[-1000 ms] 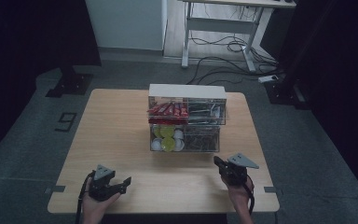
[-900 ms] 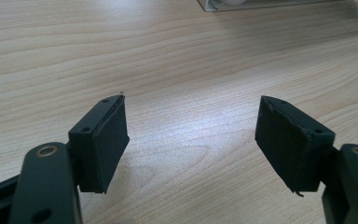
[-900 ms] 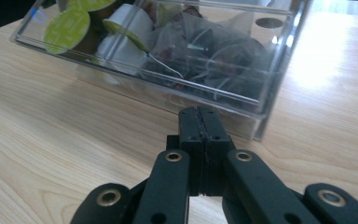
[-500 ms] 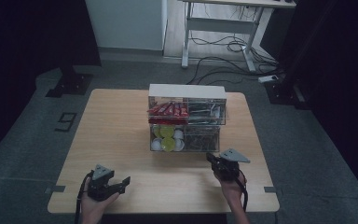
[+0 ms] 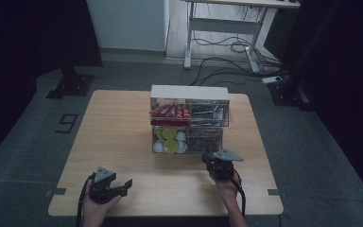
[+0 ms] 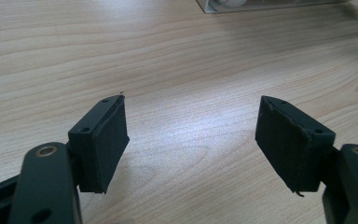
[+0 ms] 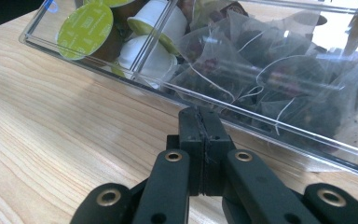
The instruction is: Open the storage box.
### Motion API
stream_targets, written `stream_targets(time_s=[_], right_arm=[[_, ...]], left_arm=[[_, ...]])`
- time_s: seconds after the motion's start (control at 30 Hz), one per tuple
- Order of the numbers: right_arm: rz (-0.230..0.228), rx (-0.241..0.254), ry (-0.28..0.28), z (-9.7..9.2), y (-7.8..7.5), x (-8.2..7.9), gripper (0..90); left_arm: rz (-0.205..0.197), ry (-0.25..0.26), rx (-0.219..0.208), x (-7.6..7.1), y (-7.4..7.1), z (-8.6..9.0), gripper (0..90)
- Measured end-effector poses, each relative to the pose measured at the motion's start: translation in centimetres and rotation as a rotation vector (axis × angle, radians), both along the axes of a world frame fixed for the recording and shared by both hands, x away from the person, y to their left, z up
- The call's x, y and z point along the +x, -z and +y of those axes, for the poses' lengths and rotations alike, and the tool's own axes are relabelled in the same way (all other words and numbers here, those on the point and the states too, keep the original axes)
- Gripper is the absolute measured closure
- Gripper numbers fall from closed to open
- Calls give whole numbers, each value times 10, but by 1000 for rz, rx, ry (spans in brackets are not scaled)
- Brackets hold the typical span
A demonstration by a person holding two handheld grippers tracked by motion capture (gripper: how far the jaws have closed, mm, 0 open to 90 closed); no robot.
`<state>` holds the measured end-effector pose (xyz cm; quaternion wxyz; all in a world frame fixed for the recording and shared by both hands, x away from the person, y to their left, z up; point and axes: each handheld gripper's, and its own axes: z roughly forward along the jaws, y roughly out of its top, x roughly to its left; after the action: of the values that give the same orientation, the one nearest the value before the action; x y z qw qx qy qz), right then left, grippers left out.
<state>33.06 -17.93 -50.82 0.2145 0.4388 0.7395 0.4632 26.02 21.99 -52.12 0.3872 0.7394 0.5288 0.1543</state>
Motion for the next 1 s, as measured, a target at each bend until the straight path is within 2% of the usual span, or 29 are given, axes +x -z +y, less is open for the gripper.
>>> stream_targets(time_s=[0.2,0.27,0.37,0.8,1.0], right_arm=[[10,13,-16,2,3,1,885],[16,-5,-10,3,5,1,885],[25,-4,-2,2,9,3,885],[-4,17,15,-2,7,0,884],[-15,8,17,-2,7,-1,884]], left_arm=[[0,0,1,0,0,0,253],[-1,0,1,0,0,-1,252],[0,0,2,0,1,-1,252],[-1,8,7,0,0,-2,251],[-2,8,7,0,1,-2,250]])
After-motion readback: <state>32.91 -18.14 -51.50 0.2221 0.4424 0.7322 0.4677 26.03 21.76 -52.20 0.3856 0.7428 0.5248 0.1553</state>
